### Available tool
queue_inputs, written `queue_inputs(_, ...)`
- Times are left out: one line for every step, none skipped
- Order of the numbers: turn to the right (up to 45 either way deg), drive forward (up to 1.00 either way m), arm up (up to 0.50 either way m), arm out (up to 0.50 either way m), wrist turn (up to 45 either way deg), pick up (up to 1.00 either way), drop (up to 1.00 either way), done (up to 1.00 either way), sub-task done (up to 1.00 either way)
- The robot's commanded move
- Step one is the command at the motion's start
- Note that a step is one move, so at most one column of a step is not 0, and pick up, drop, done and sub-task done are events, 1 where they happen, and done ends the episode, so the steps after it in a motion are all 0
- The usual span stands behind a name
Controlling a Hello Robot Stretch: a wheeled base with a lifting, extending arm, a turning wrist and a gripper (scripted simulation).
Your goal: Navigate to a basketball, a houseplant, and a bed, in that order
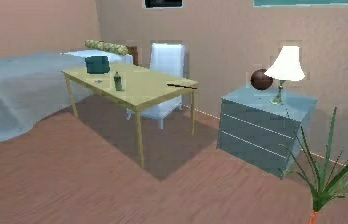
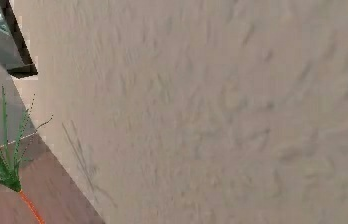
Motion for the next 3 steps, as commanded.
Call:
queue_inputs(-45.0,0.0,0.0,0.0,0.0,0.0,0.0,0.0,0.0)
queue_inputs(0.0,0.15,0.0,0.0,0.0,0.0,0.0,0.0,0.0)
queue_inputs(45.0,0.0,0.0,0.0,0.0,0.0,0.0,0.0,0.0)
